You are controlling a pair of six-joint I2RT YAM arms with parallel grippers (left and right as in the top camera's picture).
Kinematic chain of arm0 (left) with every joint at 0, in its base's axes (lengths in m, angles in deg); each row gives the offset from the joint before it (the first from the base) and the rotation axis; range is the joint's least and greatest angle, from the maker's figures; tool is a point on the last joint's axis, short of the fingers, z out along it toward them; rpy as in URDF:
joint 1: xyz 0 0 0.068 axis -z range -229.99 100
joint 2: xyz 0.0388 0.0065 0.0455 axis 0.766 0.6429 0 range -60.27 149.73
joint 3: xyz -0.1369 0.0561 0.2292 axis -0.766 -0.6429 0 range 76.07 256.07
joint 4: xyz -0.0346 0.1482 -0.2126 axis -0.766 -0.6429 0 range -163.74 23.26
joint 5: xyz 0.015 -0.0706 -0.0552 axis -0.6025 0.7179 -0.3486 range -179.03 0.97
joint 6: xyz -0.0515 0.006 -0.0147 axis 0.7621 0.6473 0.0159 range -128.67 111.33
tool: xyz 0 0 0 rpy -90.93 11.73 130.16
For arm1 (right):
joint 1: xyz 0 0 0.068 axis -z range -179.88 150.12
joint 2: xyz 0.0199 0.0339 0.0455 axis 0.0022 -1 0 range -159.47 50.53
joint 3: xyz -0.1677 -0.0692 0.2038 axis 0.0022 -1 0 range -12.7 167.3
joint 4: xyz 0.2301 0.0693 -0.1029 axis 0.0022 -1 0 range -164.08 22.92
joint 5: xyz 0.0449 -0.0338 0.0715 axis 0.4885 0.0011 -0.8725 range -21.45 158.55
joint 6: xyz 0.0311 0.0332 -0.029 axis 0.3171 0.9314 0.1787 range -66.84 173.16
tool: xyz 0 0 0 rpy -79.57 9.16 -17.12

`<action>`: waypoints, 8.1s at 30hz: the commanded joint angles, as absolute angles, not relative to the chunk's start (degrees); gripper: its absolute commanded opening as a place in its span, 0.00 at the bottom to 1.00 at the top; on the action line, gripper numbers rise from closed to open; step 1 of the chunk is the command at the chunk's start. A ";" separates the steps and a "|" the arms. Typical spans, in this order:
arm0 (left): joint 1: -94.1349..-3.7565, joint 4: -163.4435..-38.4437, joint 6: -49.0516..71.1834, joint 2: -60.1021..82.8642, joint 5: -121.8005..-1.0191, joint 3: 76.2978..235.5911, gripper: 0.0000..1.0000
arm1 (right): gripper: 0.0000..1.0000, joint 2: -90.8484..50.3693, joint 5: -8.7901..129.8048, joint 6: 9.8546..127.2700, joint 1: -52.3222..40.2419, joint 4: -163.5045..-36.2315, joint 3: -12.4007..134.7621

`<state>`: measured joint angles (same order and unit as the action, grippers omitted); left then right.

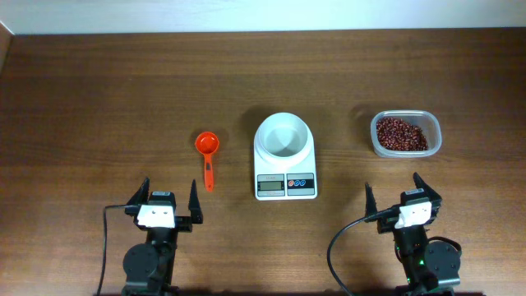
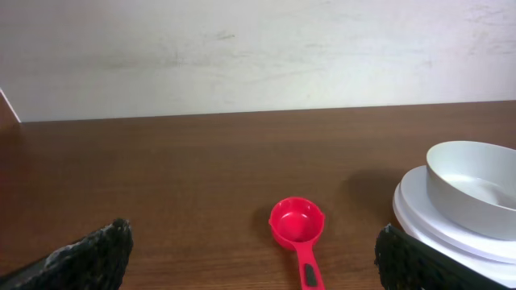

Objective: Scoop item into bowl and weigh 50g on scale

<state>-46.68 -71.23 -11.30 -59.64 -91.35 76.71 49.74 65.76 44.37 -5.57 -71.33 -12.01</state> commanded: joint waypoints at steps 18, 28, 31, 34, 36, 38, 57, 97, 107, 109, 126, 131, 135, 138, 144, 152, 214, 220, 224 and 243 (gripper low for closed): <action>-46.62 -71.54 -12.22 -59.82 -90.70 76.58 0.99 | 0.99 50.11 66.24 44.59 -5.85 -71.55 -12.38; -46.62 -71.54 -12.22 -59.82 -90.70 76.58 0.99 | 0.99 50.11 66.24 44.59 -5.85 -71.55 -12.38; -46.62 -71.54 -12.22 -59.82 -90.70 76.58 0.99 | 0.99 50.11 66.24 44.59 -5.85 -71.55 -12.38; -46.62 -71.54 -12.22 -59.82 -90.70 76.60 0.99 | 0.99 50.11 66.24 44.59 -5.85 -71.55 -12.38; -46.62 -71.54 -12.22 -59.82 -90.70 76.60 0.99 | 0.99 50.11 66.24 44.59 -5.85 -71.55 -12.38; -46.62 -71.54 -12.22 -59.82 -90.70 76.58 0.99 | 0.99 50.11 66.24 44.59 -5.85 -71.55 -12.38; -46.66 -71.32 -12.22 -59.82 -91.62 76.58 0.99 | 0.99 50.11 66.24 44.59 -5.85 -71.55 -12.38; -46.66 -115.23 -17.34 35.13 -59.62 141.17 0.99 | 0.99 50.11 66.24 44.59 -5.85 -71.55 -12.38; -46.62 -110.46 -7.87 35.54 -70.17 141.04 0.00 | 0.99 50.11 66.24 44.59 -5.85 -71.55 -12.38; -46.62 -109.96 -7.50 35.54 -72.38 140.99 0.00 | 0.99 50.11 66.24 44.59 -5.85 -71.55 -12.38; -41.53 -97.68 -0.51 39.50 -84.53 137.58 0.00 | 0.99 50.11 66.24 44.59 -5.85 -71.55 -12.38; -41.04 -96.06 -0.51 42.06 -84.82 137.58 0.00 | 0.99 50.11 66.24 44.59 -5.85 -71.55 -12.38; -41.04 -92.71 -0.51 42.08 -91.11 137.58 0.00 | 0.99 50.11 66.24 44.59 -5.85 -71.55 -12.38; -41.04 -88.47 -0.31 43.37 -91.81 137.58 0.00 | 0.99 50.11 66.24 44.59 -5.88 -71.55 -12.38; -41.04 -86.31 1.37 45.18 -91.86 137.58 0.00 | 0.99 50.11 66.24 44.59 -5.85 -71.55 -12.38; -41.04 -83.21 1.37 48.11 -91.86 137.58 0.00 | 0.99 50.11 66.24 44.59 -5.85 -71.55 -12.38; -40.98 -94.29 1.39 36.40 -89.89 130.26 0.48 | 0.99 50.11 66.24 44.59 -5.85 -71.55 -12.38; -40.98 -92.98 2.03 38.98 -89.85 130.26 0.47 | 0.99 50.11 66.24 44.59 -5.85 -71.55 -12.38; -40.98 -92.15 2.03 39.54 -89.26 130.26 0.45 | 0.99 50.11 66.24 44.59 -5.85 -71.55 -12.38; -40.59 -89.65 2.03 40.07 -89.23 130.26 0.33 | 0.99 50.11 66.24 44.59 -5.85 -71.55 -12.38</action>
<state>-41.09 -89.63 1.68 39.19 -89.87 131.01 49.74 65.79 44.34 -5.57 -71.36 -12.01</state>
